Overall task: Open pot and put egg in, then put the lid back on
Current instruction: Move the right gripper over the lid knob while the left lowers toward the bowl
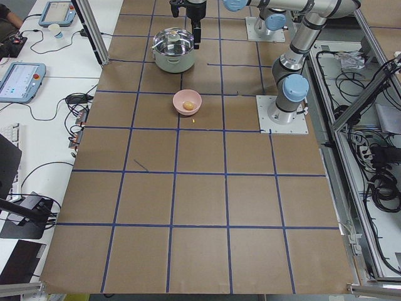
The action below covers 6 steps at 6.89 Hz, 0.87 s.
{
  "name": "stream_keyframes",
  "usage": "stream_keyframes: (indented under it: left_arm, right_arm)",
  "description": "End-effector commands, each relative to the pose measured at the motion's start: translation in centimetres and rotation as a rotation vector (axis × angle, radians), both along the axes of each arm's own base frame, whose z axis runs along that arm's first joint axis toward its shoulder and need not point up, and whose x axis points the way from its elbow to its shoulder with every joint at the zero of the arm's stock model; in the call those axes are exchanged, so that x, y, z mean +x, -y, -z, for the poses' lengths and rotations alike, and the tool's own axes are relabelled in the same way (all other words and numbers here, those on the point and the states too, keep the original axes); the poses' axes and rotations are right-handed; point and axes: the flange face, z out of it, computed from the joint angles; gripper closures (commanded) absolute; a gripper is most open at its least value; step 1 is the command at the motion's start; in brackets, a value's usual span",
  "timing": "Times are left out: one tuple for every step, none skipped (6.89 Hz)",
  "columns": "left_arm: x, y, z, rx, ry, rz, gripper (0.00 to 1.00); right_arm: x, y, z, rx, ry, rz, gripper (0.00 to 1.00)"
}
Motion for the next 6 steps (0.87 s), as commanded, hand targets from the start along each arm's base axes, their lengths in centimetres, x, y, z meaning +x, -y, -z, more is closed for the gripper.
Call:
stream_keyframes:
  left_arm:
    - [0.0, 0.0, 0.0, -0.001, 0.001, 0.001, 0.00]
    - [0.1, 0.0, 0.0, -0.001, 0.000, -0.002, 0.00]
    - [0.1, 0.0, 0.0, -0.001, 0.000, -0.002, 0.00]
    - [0.1, 0.0, 0.0, -0.002, 0.000, -0.002, 0.00]
    - [0.1, 0.0, 0.0, -0.001, 0.000, -0.002, 0.00]
    - [0.1, 0.0, -0.1, -0.002, 0.002, -0.003, 0.00]
  right_arm:
    - [0.0, 0.0, 0.0, 0.001, 0.001, 0.000, 0.00]
    - [0.0, 0.0, 0.0, 0.001, 0.000, 0.000, 0.00]
    - [0.2, 0.2, 0.2, 0.001, 0.004, 0.003, 0.00]
    - [0.3, 0.5, -0.1, -0.006, 0.007, 0.011, 0.00]
    - [0.4, 1.9, -0.6, -0.014, 0.007, 0.009, 0.00]
    - [1.6, 4.3, -1.2, -0.026, 0.008, -0.012, 0.00]
